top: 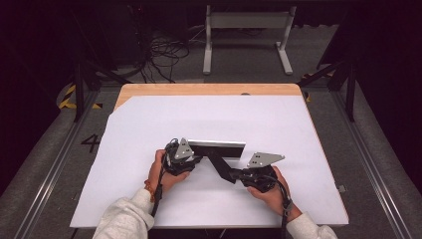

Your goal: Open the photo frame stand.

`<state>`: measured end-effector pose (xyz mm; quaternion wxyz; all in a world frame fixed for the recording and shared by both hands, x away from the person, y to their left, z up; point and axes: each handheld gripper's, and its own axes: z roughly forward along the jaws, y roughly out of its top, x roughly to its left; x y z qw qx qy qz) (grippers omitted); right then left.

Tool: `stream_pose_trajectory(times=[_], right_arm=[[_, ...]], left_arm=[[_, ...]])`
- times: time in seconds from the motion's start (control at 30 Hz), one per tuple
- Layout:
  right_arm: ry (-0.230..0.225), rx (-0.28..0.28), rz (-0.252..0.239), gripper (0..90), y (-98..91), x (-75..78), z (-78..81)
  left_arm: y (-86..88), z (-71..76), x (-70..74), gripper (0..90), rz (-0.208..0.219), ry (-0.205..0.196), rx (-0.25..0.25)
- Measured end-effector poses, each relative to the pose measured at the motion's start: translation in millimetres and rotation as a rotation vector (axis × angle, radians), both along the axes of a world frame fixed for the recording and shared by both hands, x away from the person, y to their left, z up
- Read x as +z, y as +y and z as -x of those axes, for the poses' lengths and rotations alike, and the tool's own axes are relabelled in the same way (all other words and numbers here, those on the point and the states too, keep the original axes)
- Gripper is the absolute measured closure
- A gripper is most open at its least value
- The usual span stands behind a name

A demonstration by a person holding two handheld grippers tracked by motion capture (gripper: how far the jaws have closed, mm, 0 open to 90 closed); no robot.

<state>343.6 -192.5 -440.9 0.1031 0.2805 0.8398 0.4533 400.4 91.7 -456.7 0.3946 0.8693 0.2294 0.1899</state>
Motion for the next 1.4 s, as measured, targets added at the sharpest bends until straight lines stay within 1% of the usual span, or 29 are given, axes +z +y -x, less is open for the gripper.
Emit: stream_pose_trajectory(times=[0.07,0.23,0.37,0.47,0.5,0.57,0.67,0.73,0.83,0.87,0.97,1.0,1.07,1.17,1.27,1.33,1.4], right_arm=[[0.004,0.001,-0.005,86.5,-0.7,-0.3,-0.2],[-0.001,-0.004,0.005,86.4,-0.1,-0.8,0.8],[-0.009,-0.01,0.014,85.9,0.1,-1.2,1.1],[-0.013,-0.014,0.019,85.3,0.2,-1.0,1.4],[-0.015,-0.017,0.024,85.2,0.1,-0.8,1.6],[-0.018,-0.019,0.026,85.0,-0.5,-0.6,1.7],[-0.024,-0.023,0.019,84.9,-4.4,0.8,1.9],[-0.026,-0.024,0.012,85.0,-7.3,2.3,2.5],[-0.035,-0.023,0.018,85.2,-8.7,3.3,3.5],[-0.038,-0.022,0.02,85.3,-8.5,3.5,3.7],[-0.044,-0.023,0.025,85.3,-8.8,4.8,4.7],[-0.045,-0.022,0.024,85.3,-9.3,5.4,4.8],[-0.046,-0.024,0.019,85.2,-10.5,6.5,5.1],[-0.055,-0.029,0.012,84.9,-13.8,10.0,6.7],[-0.075,-0.038,0.011,85.4,-17.1,14.1,8.9],[-0.087,-0.039,0.013,85.3,-19.7,15.7,9.7],[-0.105,-0.05,0.028,85.2,-22.4,17.1,10.9]], left_arm=[[-0.2,0.5,-0.2,66.2,0.001,-0.001,0.002],[-0.4,1.4,-0.2,66.7,-0.008,-0.007,0.008],[0.1,1.5,-0.9,66.9,-0.003,-0.004,0.007],[2.4,0.2,-1.7,67.0,0.008,0.002,0.0],[3.1,0.1,-2.2,67.1,0.018,0.011,0.001],[4.1,-0.2,-2.3,67.3,0.022,0.013,0.001],[6.5,-0.6,-2.3,67.6,0.032,0.019,0.0],[7.9,-0.3,-2.0,67.9,0.04,0.019,0.0],[10.0,0.6,-0.2,68.0,0.04,0.012,-0.001],[10.8,1.0,0.7,68.0,0.046,0.01,-0.003],[13.8,2.3,3.5,67.5,0.052,0.006,-0.003],[15.5,3.0,4.5,67.3,0.06,0.004,0.0],[17.0,3.2,5.3,67.1,0.061,0.003,-0.002],[23.8,6.2,9.1,66.1,0.065,-0.002,-0.01],[30.7,10.8,12.8,64.8,0.072,-0.01,-0.01],[36.1,14.3,15.7,64.2,0.071,-0.022,-0.011],[41.7,17.2,17.7,62.7,0.079,-0.021,-0.013]])
